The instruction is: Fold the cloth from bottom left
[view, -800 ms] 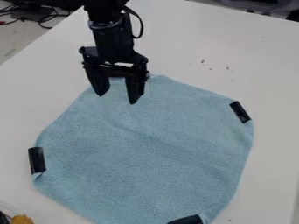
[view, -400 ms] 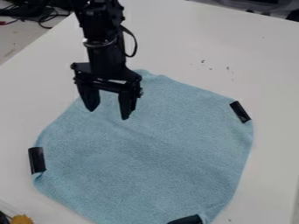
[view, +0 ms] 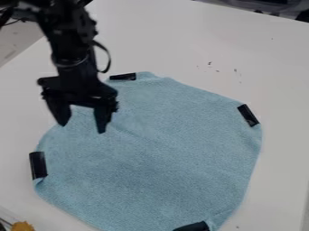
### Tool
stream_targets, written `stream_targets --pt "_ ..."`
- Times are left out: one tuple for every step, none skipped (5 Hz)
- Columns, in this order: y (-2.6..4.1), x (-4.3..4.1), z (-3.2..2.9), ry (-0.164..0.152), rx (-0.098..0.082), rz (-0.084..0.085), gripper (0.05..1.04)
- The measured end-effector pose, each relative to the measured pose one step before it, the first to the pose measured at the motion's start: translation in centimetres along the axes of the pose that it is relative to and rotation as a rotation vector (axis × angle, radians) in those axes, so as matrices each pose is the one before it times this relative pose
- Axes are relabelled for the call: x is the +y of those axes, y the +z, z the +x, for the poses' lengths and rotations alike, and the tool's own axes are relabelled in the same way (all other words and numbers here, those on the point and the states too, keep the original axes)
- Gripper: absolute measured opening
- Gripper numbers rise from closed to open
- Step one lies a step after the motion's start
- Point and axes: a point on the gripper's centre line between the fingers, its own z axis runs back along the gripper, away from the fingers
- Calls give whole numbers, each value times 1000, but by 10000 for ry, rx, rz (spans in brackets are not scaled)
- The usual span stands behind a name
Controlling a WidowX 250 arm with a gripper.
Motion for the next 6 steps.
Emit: stream_targets --pt "-1827 2936 -1074 973 59 310 1001" --pt "-718 2734 -1176 794 305 350 1001" --pt "-1054 2432 -1414 877 273 53 1001" --pt "-405 577 -663 37 229 -60 1001" --pt "-697 -486 -311 9 334 -172 1001" --pt "-549 -961 547 -347 210 -68 1001"
